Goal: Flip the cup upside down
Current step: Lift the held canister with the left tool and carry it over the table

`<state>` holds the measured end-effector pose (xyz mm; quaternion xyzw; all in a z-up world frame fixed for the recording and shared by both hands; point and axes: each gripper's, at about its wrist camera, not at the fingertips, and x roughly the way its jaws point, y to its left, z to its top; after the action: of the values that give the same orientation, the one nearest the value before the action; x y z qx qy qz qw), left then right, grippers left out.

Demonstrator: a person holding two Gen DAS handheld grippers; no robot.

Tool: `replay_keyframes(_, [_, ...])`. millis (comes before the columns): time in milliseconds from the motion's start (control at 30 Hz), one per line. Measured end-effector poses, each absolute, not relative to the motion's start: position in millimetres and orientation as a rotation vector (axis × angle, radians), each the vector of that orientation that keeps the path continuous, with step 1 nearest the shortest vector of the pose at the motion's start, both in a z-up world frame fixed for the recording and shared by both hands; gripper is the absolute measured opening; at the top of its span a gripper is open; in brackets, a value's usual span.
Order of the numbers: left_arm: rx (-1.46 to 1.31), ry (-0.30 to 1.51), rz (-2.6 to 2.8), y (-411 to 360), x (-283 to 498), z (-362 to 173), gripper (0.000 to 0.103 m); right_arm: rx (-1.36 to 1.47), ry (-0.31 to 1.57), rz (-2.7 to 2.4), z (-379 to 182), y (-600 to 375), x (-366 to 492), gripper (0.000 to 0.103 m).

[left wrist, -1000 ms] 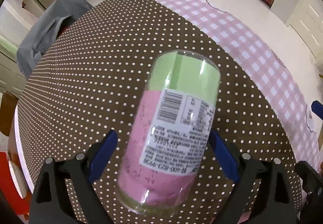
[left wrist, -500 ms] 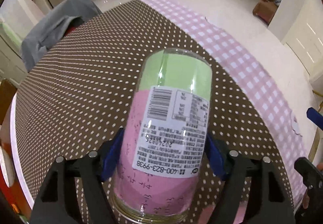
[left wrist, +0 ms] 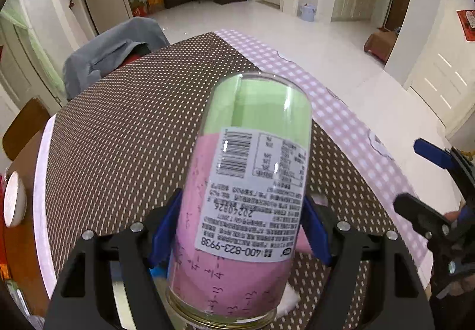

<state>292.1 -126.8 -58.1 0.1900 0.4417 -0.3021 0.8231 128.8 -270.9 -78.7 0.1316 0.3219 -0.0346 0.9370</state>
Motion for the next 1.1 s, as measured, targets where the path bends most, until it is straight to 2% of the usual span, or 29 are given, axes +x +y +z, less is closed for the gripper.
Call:
replay_keyframes(267, [0.37, 0.935, -0.633, -101.5, 214.4, -65.9, 0.073, 0.271, 0.614, -0.029, -75.6, -256.2, 77.9, 0.097])
replay_keyframes(600, [0.393, 0.955, -0.65, -105.1, 143.0, -90.7, 0.073, 0.326, 0.568, -0.047, -76.7, -274.3, 32.9, 0.097])
replay_keyframes(1100, [0.455, 1.068, -0.594, -131.4, 135.6, -147.8, 0.075, 0.352, 0.597, -0.05, -89.6, -284.8, 28.3, 0.097])
